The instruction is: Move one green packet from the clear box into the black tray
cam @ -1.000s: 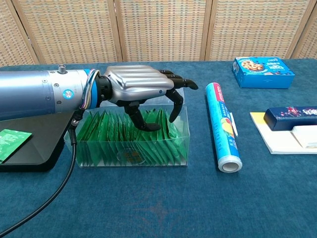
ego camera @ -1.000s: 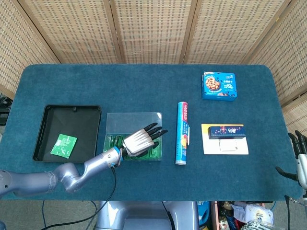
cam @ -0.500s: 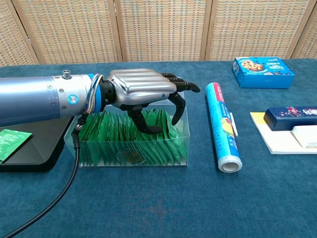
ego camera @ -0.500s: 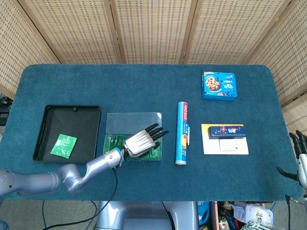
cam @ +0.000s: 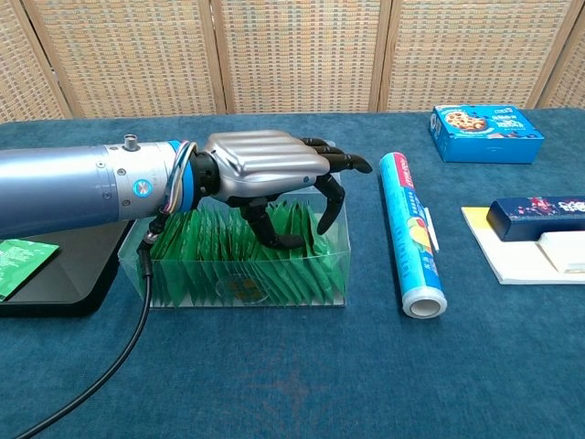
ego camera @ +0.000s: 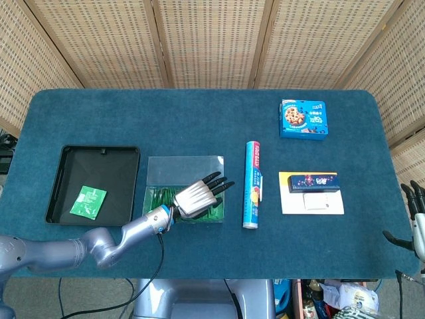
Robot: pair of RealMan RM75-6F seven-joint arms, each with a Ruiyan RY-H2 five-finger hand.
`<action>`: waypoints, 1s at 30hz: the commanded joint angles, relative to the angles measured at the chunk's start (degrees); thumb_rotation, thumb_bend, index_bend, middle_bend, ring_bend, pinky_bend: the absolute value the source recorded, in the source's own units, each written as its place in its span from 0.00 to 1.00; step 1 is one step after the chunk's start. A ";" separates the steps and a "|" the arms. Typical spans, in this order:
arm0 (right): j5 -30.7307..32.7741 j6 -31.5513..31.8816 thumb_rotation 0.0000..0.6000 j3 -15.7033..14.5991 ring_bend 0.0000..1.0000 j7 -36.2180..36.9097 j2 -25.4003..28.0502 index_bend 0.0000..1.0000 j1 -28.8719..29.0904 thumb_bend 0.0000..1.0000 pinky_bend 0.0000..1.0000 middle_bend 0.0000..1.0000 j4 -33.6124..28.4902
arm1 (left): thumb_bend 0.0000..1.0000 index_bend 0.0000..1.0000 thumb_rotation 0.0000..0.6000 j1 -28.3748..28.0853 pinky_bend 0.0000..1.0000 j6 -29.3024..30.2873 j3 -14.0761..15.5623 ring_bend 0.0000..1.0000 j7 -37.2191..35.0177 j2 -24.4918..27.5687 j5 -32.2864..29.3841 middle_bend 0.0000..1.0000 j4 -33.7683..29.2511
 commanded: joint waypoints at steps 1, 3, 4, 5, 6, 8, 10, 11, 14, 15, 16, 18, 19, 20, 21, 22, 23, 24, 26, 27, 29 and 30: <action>0.06 -0.05 1.00 0.02 0.00 0.08 0.01 0.00 0.00 0.00 0.00 0.00 0.03 | 0.40 0.49 1.00 -0.06 0.00 -0.15 -0.05 0.00 -0.18 -0.07 -0.10 0.00 -0.01; 0.12 -0.13 1.00 0.02 0.00 0.19 0.01 0.00 0.00 0.00 0.00 0.00 0.14 | 0.40 0.50 1.00 -0.11 0.00 -0.29 -0.09 0.00 -0.33 -0.14 -0.22 0.00 0.01; 0.12 -0.15 1.00 0.03 0.00 0.25 0.01 0.00 0.01 0.00 0.00 0.00 0.14 | 0.40 0.50 1.00 -0.13 0.00 -0.34 -0.10 0.00 -0.38 -0.13 -0.25 0.00 0.00; 0.13 -0.17 1.00 0.03 0.00 0.29 0.02 0.00 0.01 0.00 0.00 0.00 0.16 | 0.39 0.50 1.00 -0.15 0.00 -0.37 -0.14 0.00 -0.42 -0.09 -0.28 0.00 -0.03; 0.13 -0.18 1.00 0.03 0.00 0.30 0.03 0.00 0.01 0.00 0.00 0.00 0.17 | 0.39 0.50 1.00 -0.16 0.00 -0.38 -0.19 0.00 -0.50 -0.06 -0.33 0.00 -0.08; 0.20 -0.17 1.00 0.07 0.00 0.32 0.07 0.00 0.00 0.00 0.00 0.00 0.16 | 0.39 0.50 1.00 -0.21 0.00 -0.33 -0.43 0.00 -0.65 0.05 -0.47 0.00 -0.22; 0.22 -0.18 1.00 0.07 0.00 0.33 0.08 0.00 -0.01 0.00 0.00 0.00 0.15 | 0.39 0.50 1.00 -0.27 0.00 -0.31 -0.52 0.00 -0.58 0.14 -0.50 0.00 -0.32; 0.21 -0.18 1.00 0.07 0.00 0.32 0.08 0.00 -0.01 0.00 0.00 0.00 0.15 | 0.39 0.50 1.00 -0.31 0.00 -0.34 -0.58 0.00 -0.50 0.21 -0.55 0.00 -0.39; 0.22 -0.22 1.00 0.06 0.00 0.33 0.08 0.00 -0.01 0.00 0.00 0.00 0.15 | 0.39 0.51 1.00 -0.37 0.00 -0.39 -0.70 0.00 -0.40 0.23 -0.73 0.00 -0.54; 0.22 -0.23 1.00 0.05 0.00 0.33 0.07 0.00 -0.01 0.00 0.00 0.00 0.16 | 0.39 0.51 1.00 -0.38 0.00 -0.40 -0.74 0.00 -0.41 0.23 -0.80 0.00 -0.61; 0.22 -0.23 1.00 0.06 0.00 0.32 0.07 0.00 0.00 0.00 0.00 0.00 0.15 | 0.39 0.52 1.00 -0.40 0.00 -0.40 -0.76 0.00 -0.39 0.23 -0.81 0.00 -0.64; 0.26 -0.26 1.00 0.07 0.00 0.30 0.08 0.00 0.00 0.00 0.00 0.00 0.14 | 0.39 0.53 1.00 -0.47 0.00 -0.44 -0.79 0.00 -0.26 0.19 -0.83 0.00 -0.64; 0.27 -0.25 1.00 0.07 0.00 0.32 0.08 0.00 0.00 0.00 0.00 0.00 0.14 | 0.39 0.54 1.00 -0.49 0.00 -0.46 -0.77 0.00 -0.16 0.16 -0.86 0.00 -0.66; 0.25 -0.24 1.00 0.07 0.00 0.31 0.08 0.00 -0.01 0.00 0.00 0.00 0.15 | 0.39 0.54 1.00 -0.49 0.00 -0.47 -0.74 0.00 -0.03 0.14 -0.89 0.00 -0.64; 0.24 -0.22 1.00 0.07 0.00 0.28 0.09 0.00 -0.01 0.00 0.00 0.00 0.15 | 0.39 0.55 1.00 -0.51 0.00 -0.53 -0.74 0.00 0.09 0.13 -0.97 0.00 -0.62; 0.23 -0.21 1.00 0.08 0.00 0.30 0.09 0.00 -0.01 0.00 0.00 0.00 0.13 | 0.39 0.55 1.00 -0.54 0.00 -0.64 -0.73 0.00 0.23 0.08 -1.12 0.00 -0.58; 0.24 -0.21 1.00 0.09 0.00 0.31 0.10 0.00 -0.01 0.00 0.00 0.00 0.11 | 0.40 0.55 1.00 -0.56 0.00 -0.70 -0.75 0.00 0.29 0.07 -1.20 0.00 -0.56; 0.26 -0.19 1.00 0.10 0.00 0.35 0.12 0.00 -0.02 0.00 0.00 0.00 0.10 | 0.40 0.55 1.00 -0.58 0.00 -0.75 -0.76 0.00 0.40 0.04 -1.29 0.00 -0.56; 0.29 -0.19 1.00 0.12 0.00 0.42 0.14 0.00 -0.04 0.00 0.00 0.00 0.13 | 0.41 0.57 1.00 -0.59 0.00 -0.70 -0.78 0.00 0.58 -0.02 -1.38 0.00 -0.53; 0.29 -0.18 1.00 0.12 0.00 0.47 0.15 0.00 -0.05 0.00 0.00 0.00 0.16 | 0.42 0.58 1.00 -0.57 0.00 -0.70 -0.77 0.00 0.61 -0.05 -1.44 0.00 -0.56; 0.26 -0.15 1.00 0.14 0.00 0.50 0.15 0.00 -0.05 0.00 0.00 0.00 0.17 | 0.44 0.60 1.00 -0.56 0.00 -0.62 -0.82 0.00 0.67 -0.07 -1.51 0.00 -0.61; 0.26 -0.14 1.00 0.14 0.00 0.50 0.16 0.00 -0.05 0.00 0.00 0.00 0.17 | 0.45 0.61 1.00 -0.57 0.00 -0.62 -0.82 0.00 0.67 -0.07 -1.52 0.00 -0.62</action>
